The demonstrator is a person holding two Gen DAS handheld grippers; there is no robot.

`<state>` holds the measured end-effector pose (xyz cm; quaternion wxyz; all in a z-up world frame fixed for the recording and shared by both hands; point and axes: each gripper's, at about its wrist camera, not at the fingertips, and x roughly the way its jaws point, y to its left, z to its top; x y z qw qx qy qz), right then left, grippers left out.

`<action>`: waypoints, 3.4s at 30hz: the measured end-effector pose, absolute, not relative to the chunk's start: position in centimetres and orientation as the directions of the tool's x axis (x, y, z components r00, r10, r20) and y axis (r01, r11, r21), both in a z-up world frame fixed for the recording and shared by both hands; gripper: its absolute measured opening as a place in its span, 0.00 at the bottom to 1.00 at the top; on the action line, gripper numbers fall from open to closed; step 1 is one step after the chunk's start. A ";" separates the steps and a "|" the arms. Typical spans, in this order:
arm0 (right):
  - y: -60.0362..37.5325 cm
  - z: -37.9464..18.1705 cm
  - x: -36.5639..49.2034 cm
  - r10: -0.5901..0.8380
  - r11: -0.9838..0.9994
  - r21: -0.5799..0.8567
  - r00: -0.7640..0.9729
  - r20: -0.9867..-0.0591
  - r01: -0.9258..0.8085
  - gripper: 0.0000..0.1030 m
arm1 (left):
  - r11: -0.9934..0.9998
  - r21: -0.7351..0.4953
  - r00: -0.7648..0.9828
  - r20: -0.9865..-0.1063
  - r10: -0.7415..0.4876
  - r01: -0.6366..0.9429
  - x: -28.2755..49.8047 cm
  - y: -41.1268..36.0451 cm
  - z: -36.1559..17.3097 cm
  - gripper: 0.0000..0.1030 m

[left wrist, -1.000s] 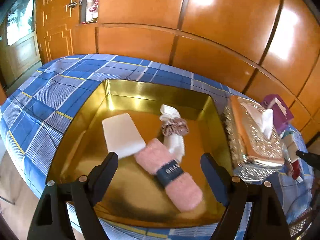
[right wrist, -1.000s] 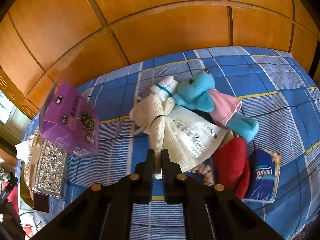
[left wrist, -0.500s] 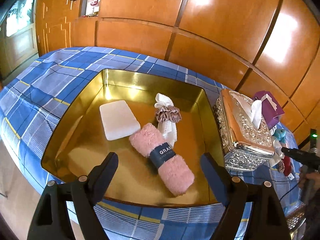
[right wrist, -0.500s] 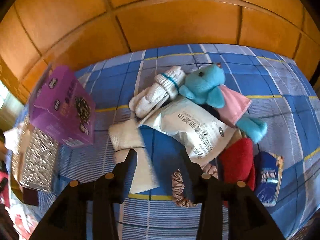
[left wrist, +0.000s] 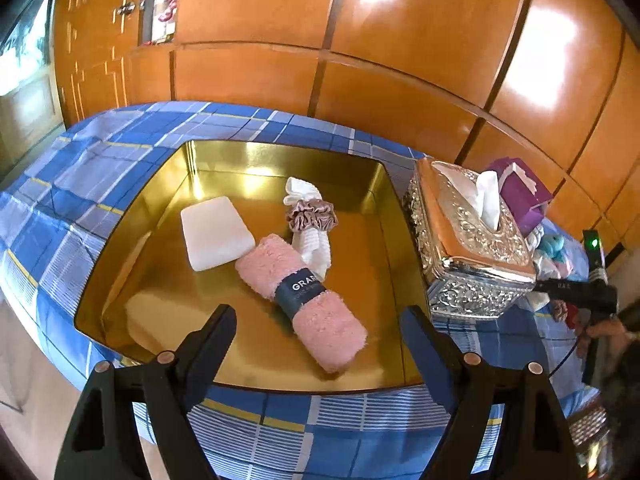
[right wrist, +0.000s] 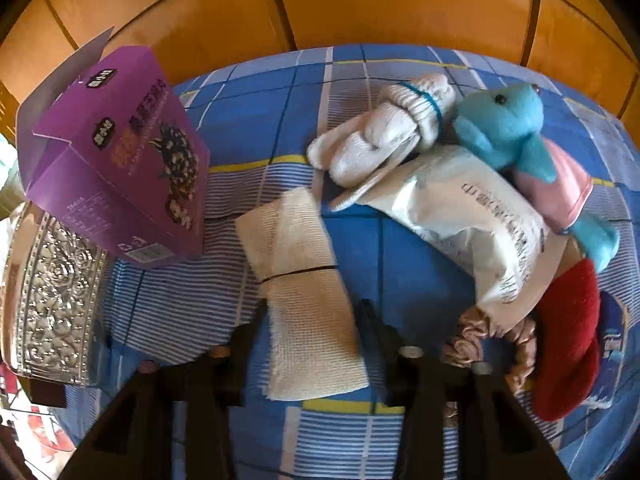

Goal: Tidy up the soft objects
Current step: 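Grasp the cream rolled cloth with the right tool, then carry the cream cloth into the gold tray beside the pink towel, then open the right tool and move both tools back over the pile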

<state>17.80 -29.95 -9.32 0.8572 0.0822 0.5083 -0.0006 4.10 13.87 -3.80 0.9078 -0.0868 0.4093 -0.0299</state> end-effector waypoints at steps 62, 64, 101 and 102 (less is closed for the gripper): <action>1.4 -1.0 12.6 0.367 0.867 0.019 0.613 -0.700 -0.497 0.40 | 0.992 -0.071 0.726 -0.687 0.025 -0.101 1.7 16.3 -1.8 0.84; 0.3 -0.4 11.8 0.355 0.881 0.011 0.644 -0.678 -0.474 0.40 | 0.993 -0.067 0.728 -0.685 0.022 -0.093 1.6 15.9 -1.6 0.84; -32.1 2.8 5.8 -0.185 0.970 0.027 0.807 -0.561 0.241 0.40 | 0.969 0.057 0.741 -0.655 -0.146 0.241 1.1 2.8 0.7 0.84; -32.7 2.5 5.8 -0.192 0.966 0.038 0.804 -0.562 0.257 0.40 | 0.966 0.060 0.739 -0.657 -0.152 0.252 1.1 2.4 0.7 0.84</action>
